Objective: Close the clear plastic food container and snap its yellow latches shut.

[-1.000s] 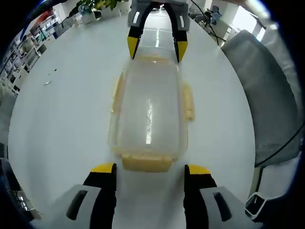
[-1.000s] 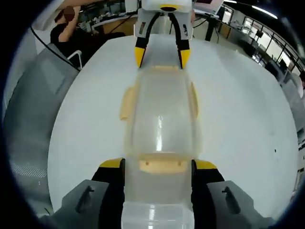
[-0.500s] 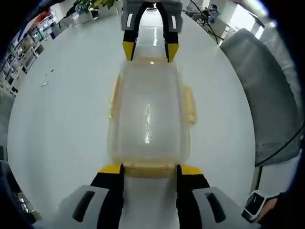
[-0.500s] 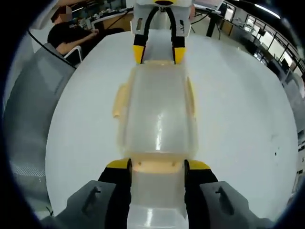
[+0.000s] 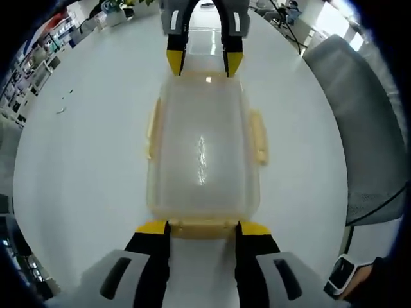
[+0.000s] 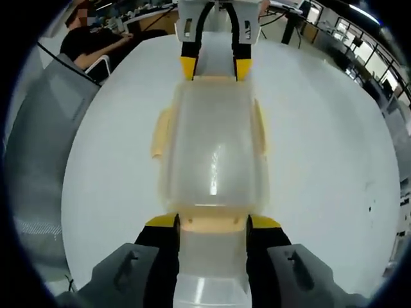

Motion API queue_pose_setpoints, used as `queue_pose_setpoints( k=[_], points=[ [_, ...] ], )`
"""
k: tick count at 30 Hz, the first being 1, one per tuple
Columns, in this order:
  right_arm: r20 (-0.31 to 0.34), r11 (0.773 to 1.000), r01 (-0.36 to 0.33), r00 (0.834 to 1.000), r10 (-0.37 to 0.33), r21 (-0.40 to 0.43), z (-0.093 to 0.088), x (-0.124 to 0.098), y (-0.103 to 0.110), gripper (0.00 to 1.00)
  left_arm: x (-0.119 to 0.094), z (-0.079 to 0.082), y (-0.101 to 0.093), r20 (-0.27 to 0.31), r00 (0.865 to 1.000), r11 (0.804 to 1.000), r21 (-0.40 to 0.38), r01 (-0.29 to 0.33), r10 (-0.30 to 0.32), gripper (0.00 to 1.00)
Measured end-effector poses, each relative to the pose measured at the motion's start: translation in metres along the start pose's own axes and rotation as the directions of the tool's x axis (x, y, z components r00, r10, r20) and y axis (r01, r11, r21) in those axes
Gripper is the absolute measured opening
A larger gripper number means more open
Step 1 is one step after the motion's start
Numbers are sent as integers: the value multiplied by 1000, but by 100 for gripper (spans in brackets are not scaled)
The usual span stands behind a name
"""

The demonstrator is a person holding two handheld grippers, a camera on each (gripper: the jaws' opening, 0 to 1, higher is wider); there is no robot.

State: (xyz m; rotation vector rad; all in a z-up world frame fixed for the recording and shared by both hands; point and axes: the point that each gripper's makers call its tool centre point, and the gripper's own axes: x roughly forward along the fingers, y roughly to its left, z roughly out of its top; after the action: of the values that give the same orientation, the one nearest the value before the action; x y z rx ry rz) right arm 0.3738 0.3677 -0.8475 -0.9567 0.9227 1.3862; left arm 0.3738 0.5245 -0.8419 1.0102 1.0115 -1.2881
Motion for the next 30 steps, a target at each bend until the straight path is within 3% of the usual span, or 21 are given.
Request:
queue_pose_setpoints(
  k=[14, 25, 30],
  points=[
    [-14, 1000, -1, 1000, 1, 9, 0, 0, 0, 36, 0, -1, -2, 48, 999, 1000, 8, -1, 0, 33],
    [6, 1000, -16, 1000, 16, -5, 0, -2, 1, 36, 1, 1, -4, 4, 1000, 1000, -21, 12, -12, 32],
    [31, 1000, -5, 999, 5, -12, 3, -11, -3, 36, -11, 3, -1, 3, 1000, 1000, -25, -2, 2, 32]
  ],
)
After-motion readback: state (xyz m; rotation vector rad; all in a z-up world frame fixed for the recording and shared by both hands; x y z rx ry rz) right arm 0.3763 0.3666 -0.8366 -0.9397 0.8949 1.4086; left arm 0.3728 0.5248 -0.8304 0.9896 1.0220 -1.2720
